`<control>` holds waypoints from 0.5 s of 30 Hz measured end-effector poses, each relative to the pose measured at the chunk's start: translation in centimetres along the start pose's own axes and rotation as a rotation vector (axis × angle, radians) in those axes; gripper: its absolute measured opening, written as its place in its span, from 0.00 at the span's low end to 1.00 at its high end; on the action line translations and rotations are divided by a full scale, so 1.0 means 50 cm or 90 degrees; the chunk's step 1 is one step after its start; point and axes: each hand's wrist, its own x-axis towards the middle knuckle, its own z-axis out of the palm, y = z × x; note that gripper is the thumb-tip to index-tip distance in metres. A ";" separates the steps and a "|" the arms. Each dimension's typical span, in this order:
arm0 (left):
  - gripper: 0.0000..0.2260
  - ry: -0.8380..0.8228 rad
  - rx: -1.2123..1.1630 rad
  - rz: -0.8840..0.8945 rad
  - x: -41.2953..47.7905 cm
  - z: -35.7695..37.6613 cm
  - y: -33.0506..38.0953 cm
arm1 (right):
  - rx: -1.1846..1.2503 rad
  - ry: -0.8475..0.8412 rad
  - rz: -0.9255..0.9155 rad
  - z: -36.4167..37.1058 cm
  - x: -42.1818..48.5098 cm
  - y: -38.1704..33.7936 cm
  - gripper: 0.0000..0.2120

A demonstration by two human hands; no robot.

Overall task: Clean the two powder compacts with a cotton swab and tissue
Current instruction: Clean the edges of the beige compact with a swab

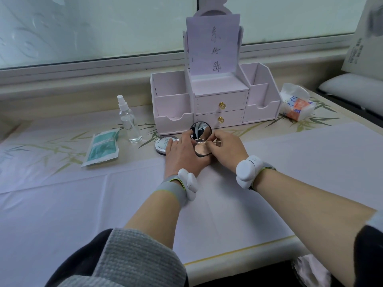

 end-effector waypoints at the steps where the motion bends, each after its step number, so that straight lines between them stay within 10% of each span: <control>1: 0.38 0.000 -0.001 -0.002 0.000 0.000 0.000 | -0.005 -0.002 0.000 0.001 0.001 0.000 0.03; 15: 0.38 -0.021 0.000 -0.011 0.001 -0.003 0.001 | -0.035 -0.020 0.007 0.004 -0.004 -0.006 0.03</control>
